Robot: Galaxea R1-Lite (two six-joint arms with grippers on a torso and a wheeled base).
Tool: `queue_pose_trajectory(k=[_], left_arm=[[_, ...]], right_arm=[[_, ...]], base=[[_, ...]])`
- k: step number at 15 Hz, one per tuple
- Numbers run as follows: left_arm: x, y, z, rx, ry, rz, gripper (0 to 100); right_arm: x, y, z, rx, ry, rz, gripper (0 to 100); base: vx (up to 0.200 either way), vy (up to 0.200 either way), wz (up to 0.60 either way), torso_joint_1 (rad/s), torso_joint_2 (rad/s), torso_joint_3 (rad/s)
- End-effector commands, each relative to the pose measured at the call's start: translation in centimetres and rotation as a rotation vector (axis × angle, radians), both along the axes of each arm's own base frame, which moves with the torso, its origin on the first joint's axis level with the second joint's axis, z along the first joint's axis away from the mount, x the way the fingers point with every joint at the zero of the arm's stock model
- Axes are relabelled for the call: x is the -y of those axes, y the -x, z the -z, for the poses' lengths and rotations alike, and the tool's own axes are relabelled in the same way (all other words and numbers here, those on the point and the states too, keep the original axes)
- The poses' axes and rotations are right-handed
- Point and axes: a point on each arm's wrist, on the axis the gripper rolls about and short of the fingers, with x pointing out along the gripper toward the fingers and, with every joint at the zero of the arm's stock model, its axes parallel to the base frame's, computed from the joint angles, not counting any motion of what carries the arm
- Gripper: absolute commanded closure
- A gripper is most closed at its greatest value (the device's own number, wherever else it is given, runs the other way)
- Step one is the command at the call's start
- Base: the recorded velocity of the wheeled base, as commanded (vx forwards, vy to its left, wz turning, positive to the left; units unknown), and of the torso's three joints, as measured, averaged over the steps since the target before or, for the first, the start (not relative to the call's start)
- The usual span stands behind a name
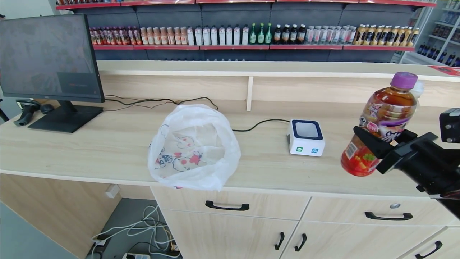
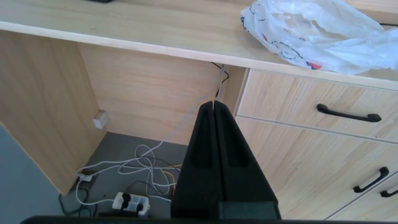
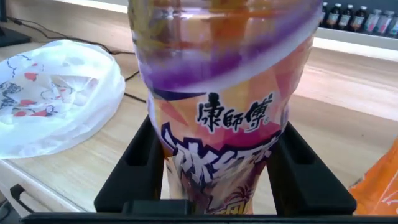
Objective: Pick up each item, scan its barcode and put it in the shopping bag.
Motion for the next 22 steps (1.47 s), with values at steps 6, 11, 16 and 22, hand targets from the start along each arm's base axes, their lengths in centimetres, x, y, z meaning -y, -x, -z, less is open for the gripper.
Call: queue_pose_trajectory(k=[6, 11, 16, 22], left_arm=[[0.0, 0.0, 0.0, 0.0, -0.006, 0.0, 100], [0.0, 0.0, 0.0, 0.0, -0.011, 0.0, 100], [0.0, 0.0, 0.0, -0.002, -0.008, 0.0, 100], [0.0, 0.0, 0.0, -0.002, -0.008, 0.0, 100]], right_arm=[[0.2, 0.8, -0.4, 0.009, -0.026, 0.0, 100], [0.6, 1.0, 0.4, -0.024, -0.021, 0.021, 100], [0.6, 0.8, 0.6, -0.027, 0.007, 0.021, 100], [0.6, 0.8, 0.7, -0.03, 0.014, 0.02, 100]], base=[[-0.1, 0.0, 0.0, 0.001, 0.0, 0.0], [-0.04, 0.0, 0.0, -0.008, -0.01, 0.001], [-0.08, 0.16, 0.0, 0.014, 0.01, 0.004], [0.0, 0.2, 0.0, -0.004, 0.0, 0.005]])
